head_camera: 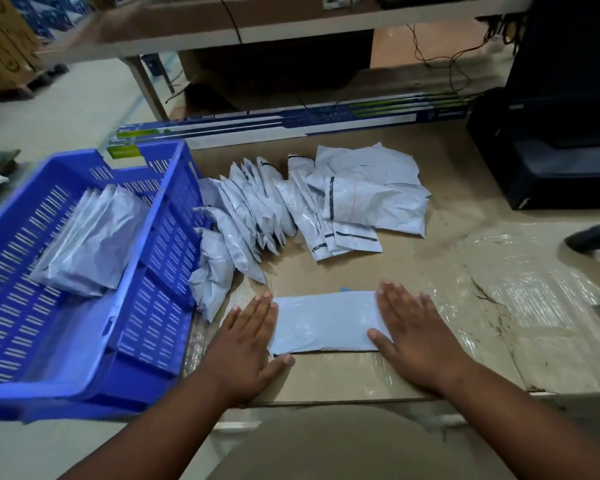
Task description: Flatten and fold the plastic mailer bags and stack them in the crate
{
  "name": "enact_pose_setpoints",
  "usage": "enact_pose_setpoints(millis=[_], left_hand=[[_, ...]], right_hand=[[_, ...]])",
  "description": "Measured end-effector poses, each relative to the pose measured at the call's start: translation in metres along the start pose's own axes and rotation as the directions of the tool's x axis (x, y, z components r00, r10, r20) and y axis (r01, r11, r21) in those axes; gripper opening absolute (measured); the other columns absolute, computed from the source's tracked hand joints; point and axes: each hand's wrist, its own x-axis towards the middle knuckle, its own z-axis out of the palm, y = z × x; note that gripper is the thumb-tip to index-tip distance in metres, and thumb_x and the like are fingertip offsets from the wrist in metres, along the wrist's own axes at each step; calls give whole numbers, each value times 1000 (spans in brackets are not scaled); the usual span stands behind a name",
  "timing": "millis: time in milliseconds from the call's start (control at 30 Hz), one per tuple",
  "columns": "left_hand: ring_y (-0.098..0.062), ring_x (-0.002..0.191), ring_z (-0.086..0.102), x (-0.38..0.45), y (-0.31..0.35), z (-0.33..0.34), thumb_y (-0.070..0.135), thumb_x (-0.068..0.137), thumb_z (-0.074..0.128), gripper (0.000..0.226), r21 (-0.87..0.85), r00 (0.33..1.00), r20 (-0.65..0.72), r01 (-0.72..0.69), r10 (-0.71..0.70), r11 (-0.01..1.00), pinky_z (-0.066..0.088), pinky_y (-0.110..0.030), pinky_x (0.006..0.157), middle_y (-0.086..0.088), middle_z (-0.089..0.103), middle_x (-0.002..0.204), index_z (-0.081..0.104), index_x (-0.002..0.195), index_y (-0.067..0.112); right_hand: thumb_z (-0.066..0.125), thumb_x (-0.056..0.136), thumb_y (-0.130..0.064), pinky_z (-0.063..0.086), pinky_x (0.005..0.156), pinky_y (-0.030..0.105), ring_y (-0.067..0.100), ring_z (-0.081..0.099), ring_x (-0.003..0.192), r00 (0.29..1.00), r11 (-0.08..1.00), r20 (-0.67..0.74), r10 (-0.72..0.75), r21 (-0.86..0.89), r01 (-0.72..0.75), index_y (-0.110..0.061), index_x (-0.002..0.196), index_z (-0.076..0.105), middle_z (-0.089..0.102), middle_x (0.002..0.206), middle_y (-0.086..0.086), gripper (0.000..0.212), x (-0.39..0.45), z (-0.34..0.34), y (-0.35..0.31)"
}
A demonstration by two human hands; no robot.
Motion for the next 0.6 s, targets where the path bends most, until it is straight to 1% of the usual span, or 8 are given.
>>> enact_pose_setpoints(millis=[67,133,200,233,333,400,467,600], left_hand=[[-13,161,-21,1,1,-10,74,103,9,87,-38,999,-5,33,-34,999,0,-47,133,1,-21,175,-7,170,21],[-14,163,-15,10,11,-19,63,107,13,79,-86,997,-72,7,-13,996,3,-45,133,-1,-13,176,1,170,18],[-19,164,-1,25,31,-19,51,110,23,71,-117,980,-175,-118,96,986,13,-48,133,-7,3,177,17,169,12],[-20,164,2,33,43,-15,48,111,25,69,-143,973,-181,-167,140,975,15,-48,132,-8,7,177,19,169,12],[-17,164,-1,46,62,1,43,110,24,68,-171,975,-139,-196,173,966,12,-49,132,-4,5,178,12,170,15],[-18,165,0,45,54,11,48,111,27,70,-113,972,-146,-200,183,973,16,-49,131,-7,6,178,13,170,11],[-20,165,1,40,39,13,59,111,25,78,-96,979,-143,-157,143,983,16,-49,132,-12,6,177,15,169,7],[-17,162,-19,27,18,6,74,105,14,90,-15,998,-25,-64,64,998,4,-46,133,-6,-17,176,-6,169,14]], right_hand=[[-29,84,-77,-15,129,48,11,-31,156,999,999,-24,38,22,-38,-19,167,-15,-29,172,-2,102,-1,-7,0],[-18,93,-73,-13,129,46,15,-25,159,995,999,-100,27,44,-23,-16,168,-8,-21,174,2,95,4,-18,-11],[-1,101,-65,-9,130,44,18,-16,161,986,994,-149,-80,66,91,-13,169,1,-12,176,6,85,13,-29,-36],[4,102,-61,-8,131,43,19,-13,162,976,981,-151,-157,86,172,-13,169,4,-8,176,7,83,19,-30,-52],[16,105,-56,3,132,47,18,-8,163,946,944,-114,-304,101,315,-13,169,6,-3,177,6,78,30,-9,-81],[17,108,-62,7,131,47,18,-9,163,948,950,-115,-296,63,305,-14,169,7,-4,177,5,79,30,5,-76],[12,106,-69,3,131,45,16,-16,161,963,964,-86,-255,55,260,-16,169,1,-13,176,3,83,27,8,-56],[9,101,-76,-5,130,49,14,-24,159,988,990,-52,-144,6,144,-21,168,-10,-24,173,-3,89,18,1,-23]])
